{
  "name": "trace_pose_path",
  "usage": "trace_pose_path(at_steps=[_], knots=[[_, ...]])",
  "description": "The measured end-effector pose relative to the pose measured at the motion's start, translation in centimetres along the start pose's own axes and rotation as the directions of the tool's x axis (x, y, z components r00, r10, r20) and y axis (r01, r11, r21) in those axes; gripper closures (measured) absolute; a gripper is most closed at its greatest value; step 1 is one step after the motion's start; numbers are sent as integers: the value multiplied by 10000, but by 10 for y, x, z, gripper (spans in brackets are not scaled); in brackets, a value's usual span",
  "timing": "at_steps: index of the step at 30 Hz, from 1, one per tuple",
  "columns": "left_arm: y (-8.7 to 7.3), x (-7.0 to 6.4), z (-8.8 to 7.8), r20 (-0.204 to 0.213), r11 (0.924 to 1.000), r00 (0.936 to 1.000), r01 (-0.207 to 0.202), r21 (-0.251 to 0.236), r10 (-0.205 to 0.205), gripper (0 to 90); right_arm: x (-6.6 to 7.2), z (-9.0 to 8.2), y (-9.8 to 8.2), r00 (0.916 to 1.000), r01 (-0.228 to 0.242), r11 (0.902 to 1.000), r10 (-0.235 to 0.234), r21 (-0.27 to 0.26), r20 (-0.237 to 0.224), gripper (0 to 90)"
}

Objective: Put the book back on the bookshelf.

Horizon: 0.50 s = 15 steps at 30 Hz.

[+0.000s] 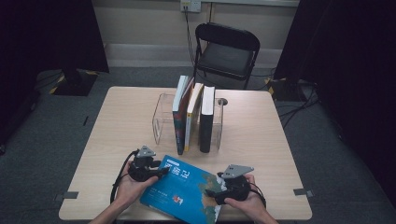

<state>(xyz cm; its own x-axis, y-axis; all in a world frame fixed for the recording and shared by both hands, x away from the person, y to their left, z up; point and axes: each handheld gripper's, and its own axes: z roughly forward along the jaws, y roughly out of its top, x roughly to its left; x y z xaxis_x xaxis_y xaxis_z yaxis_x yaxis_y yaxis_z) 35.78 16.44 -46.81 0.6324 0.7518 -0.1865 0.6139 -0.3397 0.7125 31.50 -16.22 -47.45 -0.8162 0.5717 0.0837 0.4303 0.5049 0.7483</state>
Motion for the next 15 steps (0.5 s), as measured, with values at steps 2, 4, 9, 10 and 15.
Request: trace_pose_path(at_steps=[2, 4, 9, 10, 15], knots=[[2, -1, 3, 122, 9999, 9999, -107, -24, 107, 518, 0, -4, -1, 9997, 170, 9998, -168, 100, -181, 278], [4, -3, 6, 148, 9998, 9998, -156, -86, 157, 519, -4, -6, 2, 9994, 172, 9998, -173, -60, -304, 364], [10, -9, 16, 372, 9991, 9985, -397, -145, 402, 521, -17, -2, 24, 9998, 49, 9980, -60, -634, -168, 386], [11, -11, 18, 423, 9988, 9980, -457, -174, 464, 522, -19, 0, 29, 9998, 112, 9976, -123, -687, -169, 412], [17, -23, 29, 630, 9980, 9963, -563, -272, 580, 524, -20, 17, 49, 9989, 274, 9967, -302, -762, -358, 450]])
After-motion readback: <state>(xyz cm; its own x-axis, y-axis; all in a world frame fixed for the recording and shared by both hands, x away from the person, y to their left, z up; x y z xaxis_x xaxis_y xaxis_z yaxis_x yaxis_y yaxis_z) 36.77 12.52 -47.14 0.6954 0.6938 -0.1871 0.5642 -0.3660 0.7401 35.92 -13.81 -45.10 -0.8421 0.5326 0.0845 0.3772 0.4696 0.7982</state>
